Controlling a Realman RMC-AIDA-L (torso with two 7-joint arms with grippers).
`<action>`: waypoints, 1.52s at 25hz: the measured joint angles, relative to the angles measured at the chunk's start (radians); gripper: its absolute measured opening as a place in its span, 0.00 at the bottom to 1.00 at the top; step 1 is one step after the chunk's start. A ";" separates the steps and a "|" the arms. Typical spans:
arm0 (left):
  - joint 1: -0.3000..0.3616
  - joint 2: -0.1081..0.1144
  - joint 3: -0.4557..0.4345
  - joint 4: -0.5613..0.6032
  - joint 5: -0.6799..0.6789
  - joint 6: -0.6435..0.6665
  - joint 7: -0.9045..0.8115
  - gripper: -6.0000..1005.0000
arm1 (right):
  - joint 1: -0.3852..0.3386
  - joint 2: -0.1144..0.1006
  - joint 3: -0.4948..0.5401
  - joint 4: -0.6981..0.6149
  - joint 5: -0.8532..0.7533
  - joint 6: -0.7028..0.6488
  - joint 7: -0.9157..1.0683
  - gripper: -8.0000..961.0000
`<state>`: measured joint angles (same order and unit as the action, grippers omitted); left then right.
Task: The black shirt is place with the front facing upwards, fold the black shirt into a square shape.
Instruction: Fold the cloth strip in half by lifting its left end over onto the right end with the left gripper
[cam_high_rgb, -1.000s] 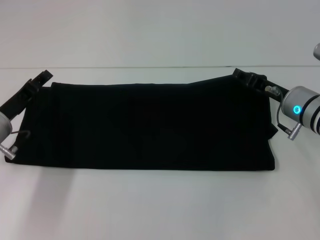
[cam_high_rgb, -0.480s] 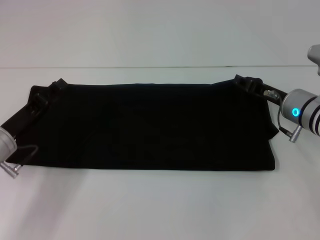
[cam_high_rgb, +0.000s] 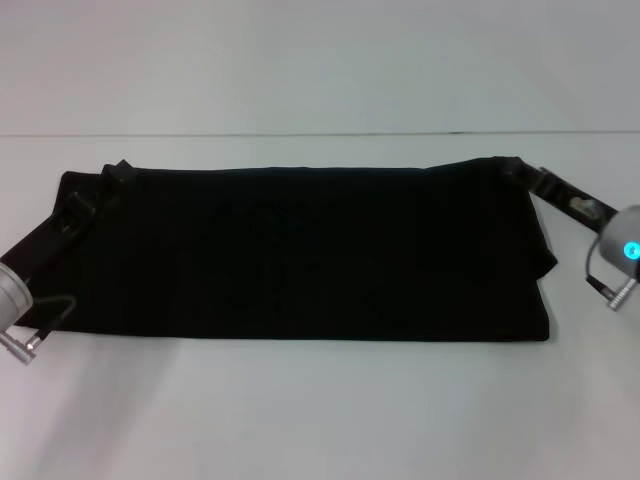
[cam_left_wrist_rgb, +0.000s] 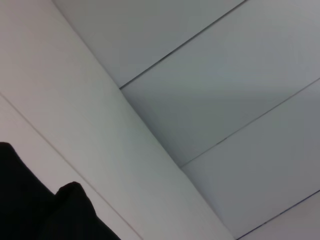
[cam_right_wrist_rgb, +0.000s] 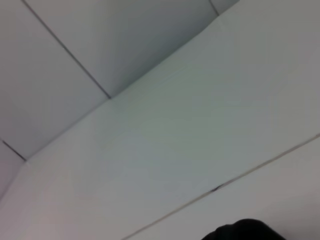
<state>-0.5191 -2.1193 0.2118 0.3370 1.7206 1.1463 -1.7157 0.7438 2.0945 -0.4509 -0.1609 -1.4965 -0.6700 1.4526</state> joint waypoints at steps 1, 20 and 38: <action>0.001 0.001 0.000 0.000 0.001 0.004 0.000 0.59 | -0.014 -0.001 0.000 -0.001 0.014 -0.020 0.000 0.60; 0.163 0.142 0.304 0.194 0.045 0.273 -0.302 0.66 | -0.186 -0.001 -0.396 -0.152 -0.203 -0.632 -0.382 0.60; 0.201 0.172 0.270 0.304 0.329 0.280 -0.721 0.90 | -0.165 0.002 -0.517 -0.165 -0.205 -0.572 -0.469 0.77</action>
<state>-0.3182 -1.9473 0.4815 0.6406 2.0496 1.4265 -2.4371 0.5783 2.0969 -0.9676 -0.3263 -1.7012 -1.2425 0.9839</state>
